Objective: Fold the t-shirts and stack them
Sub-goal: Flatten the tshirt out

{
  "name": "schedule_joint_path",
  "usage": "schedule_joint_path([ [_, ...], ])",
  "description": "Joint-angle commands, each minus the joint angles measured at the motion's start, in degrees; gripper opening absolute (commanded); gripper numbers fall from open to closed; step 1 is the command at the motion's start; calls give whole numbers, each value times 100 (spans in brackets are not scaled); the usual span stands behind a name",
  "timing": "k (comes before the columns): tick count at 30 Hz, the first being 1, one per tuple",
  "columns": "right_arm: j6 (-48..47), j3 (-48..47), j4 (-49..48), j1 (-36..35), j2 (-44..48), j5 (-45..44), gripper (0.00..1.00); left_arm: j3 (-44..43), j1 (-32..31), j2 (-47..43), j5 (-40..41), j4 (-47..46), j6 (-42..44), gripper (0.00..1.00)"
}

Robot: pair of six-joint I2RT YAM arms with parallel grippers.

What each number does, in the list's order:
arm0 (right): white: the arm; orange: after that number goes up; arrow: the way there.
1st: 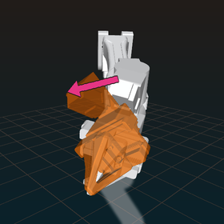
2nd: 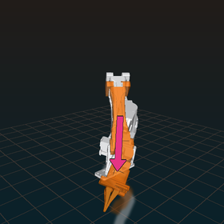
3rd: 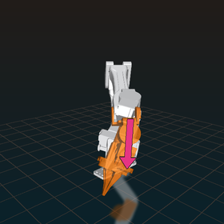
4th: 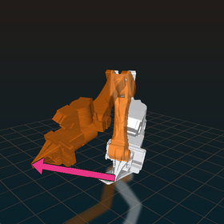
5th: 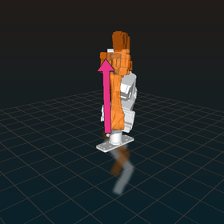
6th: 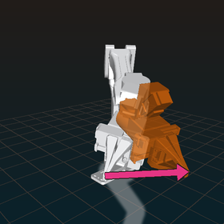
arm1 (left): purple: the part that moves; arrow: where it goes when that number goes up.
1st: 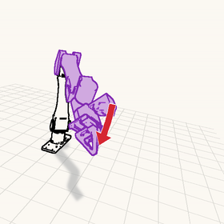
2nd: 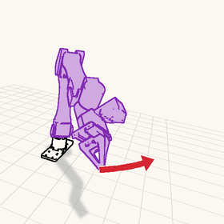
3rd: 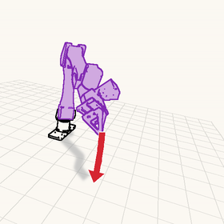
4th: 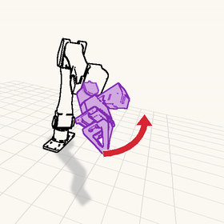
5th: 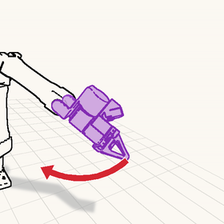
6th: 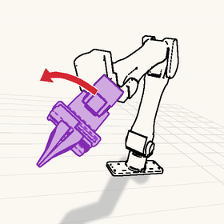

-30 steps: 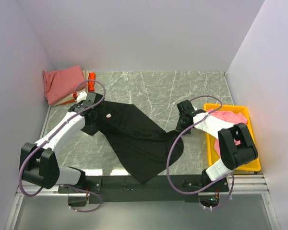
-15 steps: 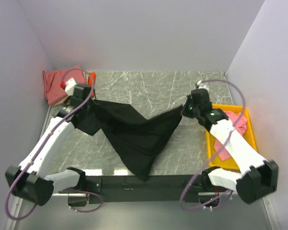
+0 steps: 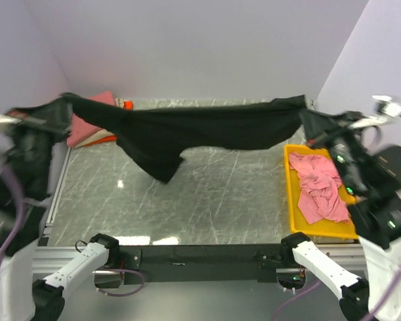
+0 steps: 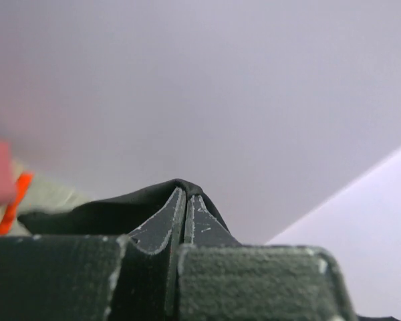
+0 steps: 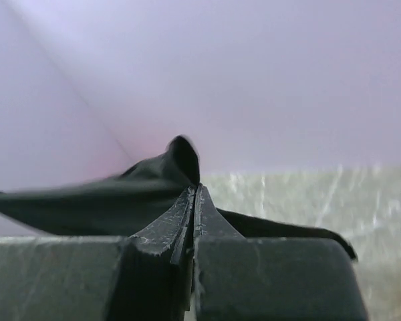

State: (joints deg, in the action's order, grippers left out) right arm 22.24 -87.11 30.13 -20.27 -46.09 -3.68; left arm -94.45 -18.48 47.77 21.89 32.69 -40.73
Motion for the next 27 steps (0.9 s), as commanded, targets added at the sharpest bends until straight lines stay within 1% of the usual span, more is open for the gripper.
schedule_joint_path([
  [1,-360,-612,46,-29,152,289,0,-703,-15,-48,-596,-491,583,1],
  [7,-554,-1272,230,-21,74,316,0,-1566,-15,311,-905,-447,970,0],
  [11,-624,-1370,231,-21,-215,105,0,-1673,-15,636,-853,-605,1146,1],
  [13,-668,-1344,213,-29,-391,-166,0,-1620,-15,900,-704,-667,1173,0],
  [15,-703,-1300,178,-29,-725,-413,0,-1559,-15,1233,-310,-772,1252,1],
  [17,-765,-1238,116,-3,-1137,-904,0,-1497,-15,1506,-28,-860,1374,1],
  [18,-800,-1212,38,14,-1279,-1063,0,-1497,-15,1847,295,-887,1392,1],
  [19,-826,-1194,-15,67,-1445,-1151,0,-1540,-15,2042,420,-948,1410,1],
  [20,-818,-1185,-68,311,-1778,-1039,0,-1593,11,2252,456,-1001,1549,1],
  [21,-792,-1194,-217,479,-1946,-847,0,-1663,107,2698,526,-1001,1551,1],
  [22,-635,-1229,-288,724,-2140,-592,0,-1847,177,2920,431,-1062,1577,1],
  [23,-555,-1273,-384,1101,-2542,54,0,-1962,282,3140,291,-1115,1655,0],
  [24,-502,-1465,-568,1270,-2755,278,0,-2093,405,3595,150,-1168,1630,1],
  [25,-484,-1606,-657,1376,-2957,472,0,-2390,650,3817,-199,-1238,1612,1],
  [26,-510,-1790,-692,1481,-3350,561,0,-2611,774,4036,-498,-1325,1569,1],
  [27,-571,-1992,-736,1482,-3520,683,0,-2857,880,4456,-745,-1361,1568,1],
])
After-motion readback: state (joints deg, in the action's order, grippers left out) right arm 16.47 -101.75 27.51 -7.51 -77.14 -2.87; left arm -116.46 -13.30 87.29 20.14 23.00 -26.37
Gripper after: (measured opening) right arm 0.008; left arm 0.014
